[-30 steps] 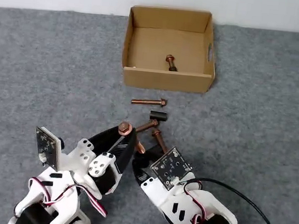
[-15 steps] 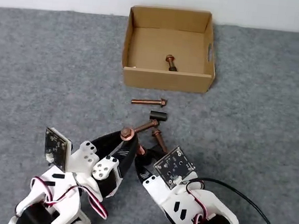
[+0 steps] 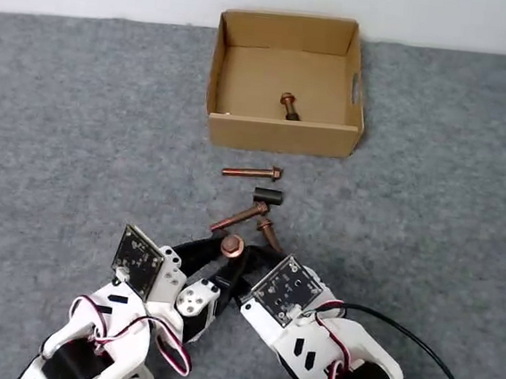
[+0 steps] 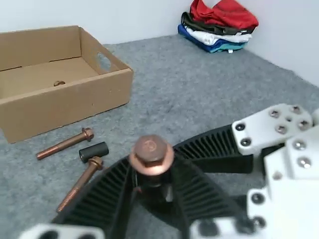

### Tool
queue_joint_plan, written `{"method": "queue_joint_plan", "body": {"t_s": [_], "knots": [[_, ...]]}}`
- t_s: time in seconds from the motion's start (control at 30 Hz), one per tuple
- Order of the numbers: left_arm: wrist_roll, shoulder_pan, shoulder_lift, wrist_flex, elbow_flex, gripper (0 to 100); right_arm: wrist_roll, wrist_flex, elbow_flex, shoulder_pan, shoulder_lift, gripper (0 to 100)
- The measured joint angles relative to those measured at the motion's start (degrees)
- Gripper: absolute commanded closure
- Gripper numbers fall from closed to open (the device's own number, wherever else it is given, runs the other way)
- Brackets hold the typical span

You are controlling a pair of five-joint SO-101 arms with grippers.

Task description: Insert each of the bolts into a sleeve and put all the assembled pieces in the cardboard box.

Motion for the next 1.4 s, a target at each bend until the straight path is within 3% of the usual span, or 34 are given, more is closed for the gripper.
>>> {"method": "queue_joint_plan", "body": {"t_s": [0.53,0.63,0.77,1.0,1.17,1.4], "knots": [[-6.7,-9.7,0.4,7.3,-7.6,79,-0.9,-0.3,-0.1,0.0,-0.1,99.1],[-6.8,-9.9,0.3,7.5,-9.6,83,-4.0,-0.3,-0.1,3.5,-0.1,99.1],[-6.8,-14.2,0.3,7.5,-10.0,100,-9.1,-0.3,-0.1,11.2,-0.1,99.1],[-6.9,-25.8,0.3,7.5,-4.0,100,-16.1,-0.3,-0.1,20.9,-0.1,99.1],[-6.9,-33.5,0.4,1.0,7.6,100,-17.3,-0.3,-0.5,24.8,1.3,99.1],[-11.8,-38.3,0.4,-8.4,17.6,100,-20.0,-0.4,-14.3,27.3,21.7,99.1]]}}
